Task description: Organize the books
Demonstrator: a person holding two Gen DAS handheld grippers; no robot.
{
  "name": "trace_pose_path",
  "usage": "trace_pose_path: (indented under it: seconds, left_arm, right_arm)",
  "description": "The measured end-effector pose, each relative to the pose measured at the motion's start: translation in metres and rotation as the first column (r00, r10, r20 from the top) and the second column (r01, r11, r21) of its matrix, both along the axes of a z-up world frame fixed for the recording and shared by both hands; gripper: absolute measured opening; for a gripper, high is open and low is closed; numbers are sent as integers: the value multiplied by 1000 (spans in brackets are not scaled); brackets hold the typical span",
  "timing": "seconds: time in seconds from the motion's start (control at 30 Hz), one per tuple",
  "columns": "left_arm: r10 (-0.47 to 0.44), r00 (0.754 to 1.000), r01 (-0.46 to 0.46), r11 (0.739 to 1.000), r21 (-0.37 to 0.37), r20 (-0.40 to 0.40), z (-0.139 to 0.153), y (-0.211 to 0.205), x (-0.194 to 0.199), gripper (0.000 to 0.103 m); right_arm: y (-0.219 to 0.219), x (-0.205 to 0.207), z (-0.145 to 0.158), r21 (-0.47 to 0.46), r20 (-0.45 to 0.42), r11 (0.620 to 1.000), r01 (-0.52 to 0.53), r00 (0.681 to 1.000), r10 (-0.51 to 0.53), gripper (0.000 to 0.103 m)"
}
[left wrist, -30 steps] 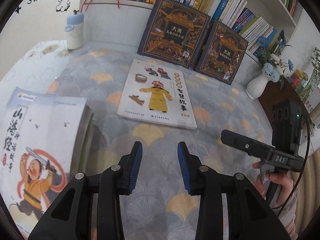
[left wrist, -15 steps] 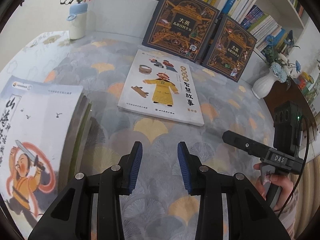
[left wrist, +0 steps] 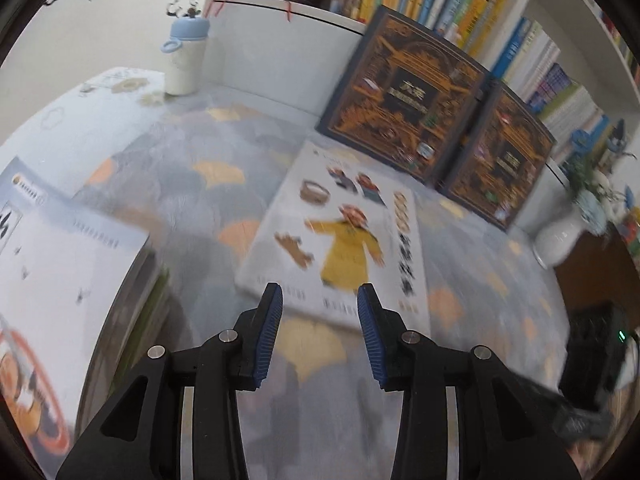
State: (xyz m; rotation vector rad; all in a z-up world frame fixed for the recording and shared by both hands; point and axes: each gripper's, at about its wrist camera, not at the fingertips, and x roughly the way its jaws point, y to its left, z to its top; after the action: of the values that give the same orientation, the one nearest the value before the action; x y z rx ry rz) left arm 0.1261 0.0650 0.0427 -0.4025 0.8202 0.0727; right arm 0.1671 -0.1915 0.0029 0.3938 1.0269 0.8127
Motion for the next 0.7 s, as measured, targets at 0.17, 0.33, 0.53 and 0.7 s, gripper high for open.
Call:
trace_pose_path:
  seconds: [0.17,0.33,0.53,0.7]
  left_arm:
    - [58,997,-59,998,-6,-46,-18,9,30,38]
    - [95,994,-90,993,82,-49,-30,5,46,38]
    - [35,998,-22,977,214,-57,-35,-15,62,54]
    - [-126,989,138,976,169,-83,-35,-35,67,54]
  right_arm:
    - [3,18,1,21,-36,1000,5,999,-4,84]
    - [6,46,-2,61,-101,998,15,995,-9,84]
    - [16,74,-5,89,-150,996,22,989,-8,84]
    - [35,89,-4,80,-175,997,-2,985,16,86]
